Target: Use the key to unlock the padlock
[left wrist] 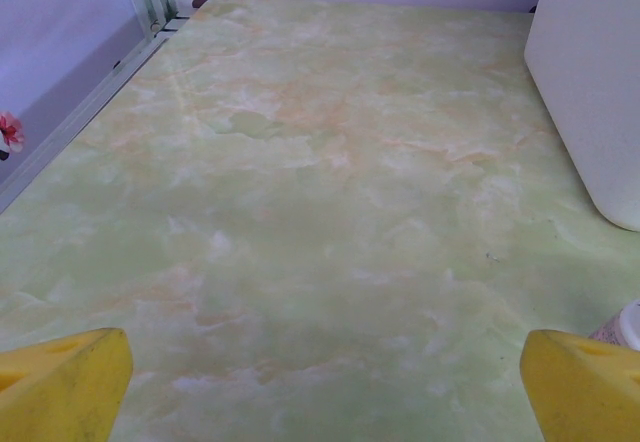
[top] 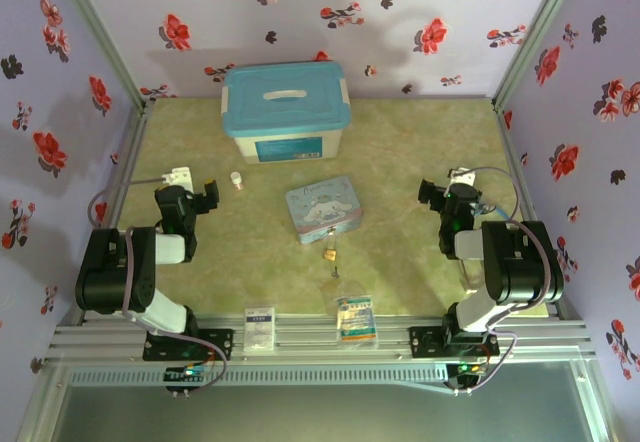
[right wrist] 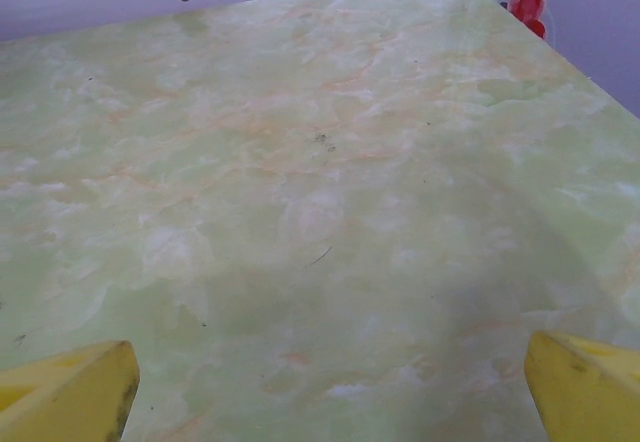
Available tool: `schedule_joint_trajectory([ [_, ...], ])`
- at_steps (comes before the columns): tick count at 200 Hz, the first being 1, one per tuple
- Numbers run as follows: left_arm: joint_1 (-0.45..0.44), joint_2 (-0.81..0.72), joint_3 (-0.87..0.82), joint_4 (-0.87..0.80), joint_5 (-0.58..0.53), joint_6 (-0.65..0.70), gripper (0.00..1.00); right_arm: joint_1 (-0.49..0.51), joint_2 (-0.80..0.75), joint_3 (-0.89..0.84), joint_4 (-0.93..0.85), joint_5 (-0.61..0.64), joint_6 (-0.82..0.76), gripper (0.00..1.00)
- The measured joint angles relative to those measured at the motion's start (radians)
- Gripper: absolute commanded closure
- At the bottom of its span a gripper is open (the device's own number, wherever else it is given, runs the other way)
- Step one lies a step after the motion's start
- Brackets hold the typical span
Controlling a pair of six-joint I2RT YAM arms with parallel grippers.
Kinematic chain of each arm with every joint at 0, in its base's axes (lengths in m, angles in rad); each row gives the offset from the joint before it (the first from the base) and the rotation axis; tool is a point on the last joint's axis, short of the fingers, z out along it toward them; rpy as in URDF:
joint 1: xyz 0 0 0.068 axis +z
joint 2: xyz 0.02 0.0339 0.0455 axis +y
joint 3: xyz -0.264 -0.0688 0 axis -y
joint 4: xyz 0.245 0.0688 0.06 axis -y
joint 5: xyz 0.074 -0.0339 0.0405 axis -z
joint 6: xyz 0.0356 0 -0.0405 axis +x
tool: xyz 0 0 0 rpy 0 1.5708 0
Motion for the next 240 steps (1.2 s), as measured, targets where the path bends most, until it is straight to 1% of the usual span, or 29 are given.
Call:
schedule_joint_trajectory([
  [22, 0.0, -0.061, -0.001, -0.049, -0.001, 0.001, 0.0, 0.0, -0.038, 0.003, -0.038, -0.015, -0.008, 0.01],
  [44, 0.0, -0.206, -0.002, -0.12, -0.032, -0.005, 0.0, 0.0, -0.15, 0.003, -0.11, -0.025, -0.014, 0.01],
  [64, 0.0, -0.354, 0.006, -0.22, -0.065, -0.037, 0.0, 0.001, -0.296, 0.027, -0.241, -0.02, 0.021, 0.01],
  [91, 0.0, -0.516, 0.053, -0.399, -0.069, -0.159, 0.0, -0.001, -0.437, 0.121, -0.457, -0.046, 0.138, 0.01],
  [104, 0.001, -0.578, 0.057, -0.448, -0.025, -0.214, 0.0, -0.003, -0.462, 0.167, -0.543, -0.101, 0.187, 0.01],
  [131, 0.001, -0.674, 0.056, -0.517, 0.162, -0.341, 0.0, 0.005, -0.46, 0.219, -0.721, -0.251, 0.288, 0.01],
  [144, -0.016, -0.689, 0.056, -0.544, 0.24, -0.414, 0.0, 0.049, -0.455, 0.225, -0.813, -0.288, 0.326, 0.01],
  [158, -0.083, -0.697, 0.047, -0.573, 0.289, -0.479, 0.0, 0.136, -0.456, 0.225, -0.902, -0.292, 0.35, 0.01],
  [166, -0.151, -0.703, 0.039, -0.595, 0.302, -0.511, 0.0, 0.199, -0.459, 0.225, -0.949, -0.285, 0.359, 0.01],
  [183, -0.287, -0.71, 0.028, -0.656, 0.306, -0.549, 0.0, 0.333, -0.471, 0.225, -1.028, -0.262, 0.384, 0.04],
  [203, -0.436, -0.71, 0.028, -0.73, 0.289, -0.573, 0.0, 0.486, -0.476, 0.225, -1.078, -0.226, 0.417, 0.08],
  [217, -0.523, -0.714, 0.028, -0.773, 0.265, -0.588, 0.0, 0.596, -0.476, 0.222, -1.099, -0.182, 0.446, 0.13],
  [240, -0.628, -0.731, 0.014, -0.8, 0.223, -0.628, 0.0, 0.746, -0.467, 0.207, -1.112, -0.13, 0.505, 0.24],
])
